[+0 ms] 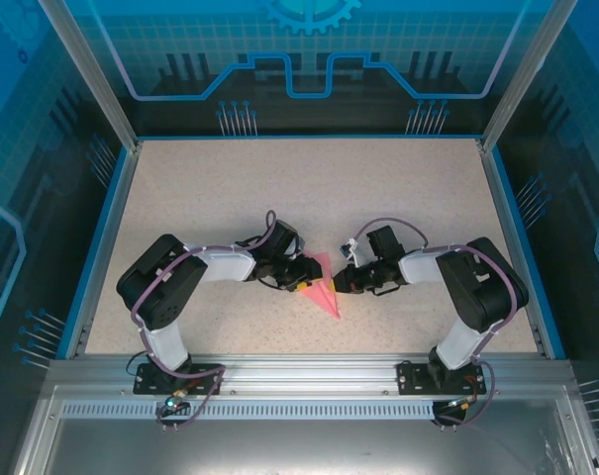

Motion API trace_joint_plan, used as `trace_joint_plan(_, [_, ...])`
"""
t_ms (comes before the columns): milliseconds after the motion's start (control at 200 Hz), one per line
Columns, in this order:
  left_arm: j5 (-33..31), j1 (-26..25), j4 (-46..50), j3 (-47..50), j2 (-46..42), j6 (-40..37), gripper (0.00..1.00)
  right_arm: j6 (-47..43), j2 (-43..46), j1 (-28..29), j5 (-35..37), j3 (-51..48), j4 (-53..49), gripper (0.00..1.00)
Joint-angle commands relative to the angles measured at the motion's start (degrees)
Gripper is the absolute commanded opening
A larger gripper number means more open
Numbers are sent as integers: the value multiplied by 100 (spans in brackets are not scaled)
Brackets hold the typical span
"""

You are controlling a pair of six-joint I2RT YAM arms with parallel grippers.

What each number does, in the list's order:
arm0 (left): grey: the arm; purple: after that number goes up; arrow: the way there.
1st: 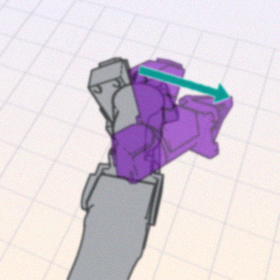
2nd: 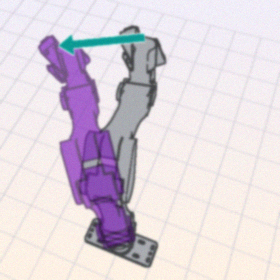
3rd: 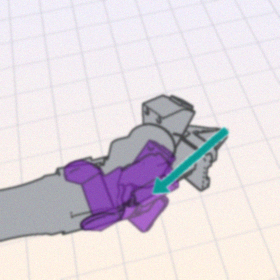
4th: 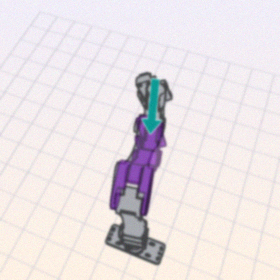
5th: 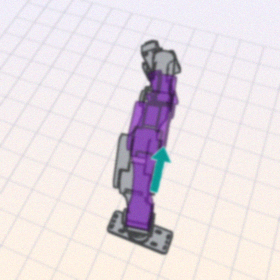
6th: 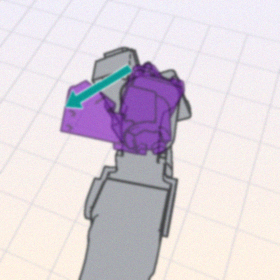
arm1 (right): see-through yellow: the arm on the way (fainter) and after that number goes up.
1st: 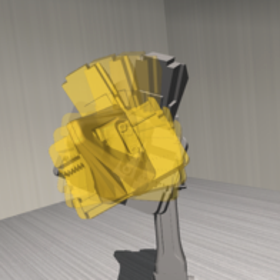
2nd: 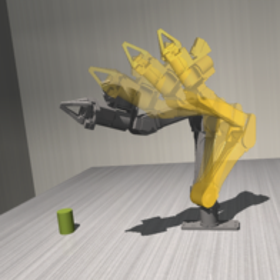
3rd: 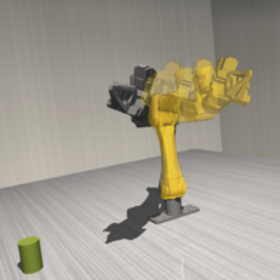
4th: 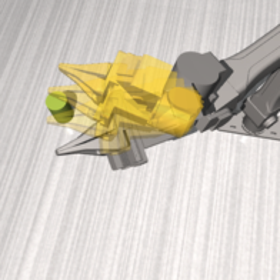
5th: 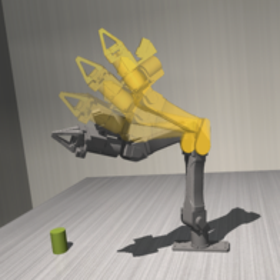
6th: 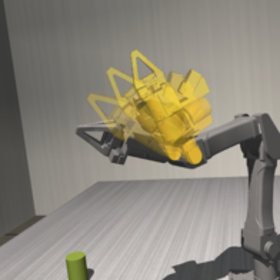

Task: Fold a paper plane with a square sheet of paper (fold left side to right side)
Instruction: Fourth fold the wing at the center of the table.

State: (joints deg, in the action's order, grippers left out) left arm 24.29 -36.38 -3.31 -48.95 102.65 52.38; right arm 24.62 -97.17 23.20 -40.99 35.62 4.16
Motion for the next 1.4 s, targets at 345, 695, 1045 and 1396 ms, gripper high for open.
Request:
trace_joint_plan(345, [-83, -30, 289, -80, 102, -69, 43, -322, 1219, 123, 688, -59, -940, 30])
trace_joint_plan(695, [-109, -30, 327, -65, -17, -104, 43, -383, 2096, 1451, 2729, -11, -2292, 34])
trace_joint_plan(1045, [-119, -31, 308, -18, -56, -89, 43, -213, 1726, 2231, 3409, 267, -2616, 32])
trace_joint_plan(1396, [-118, -35, 318, -36, -57, -103, 43, -195, 1474, 2361, 3415, 358, -2603, 22])
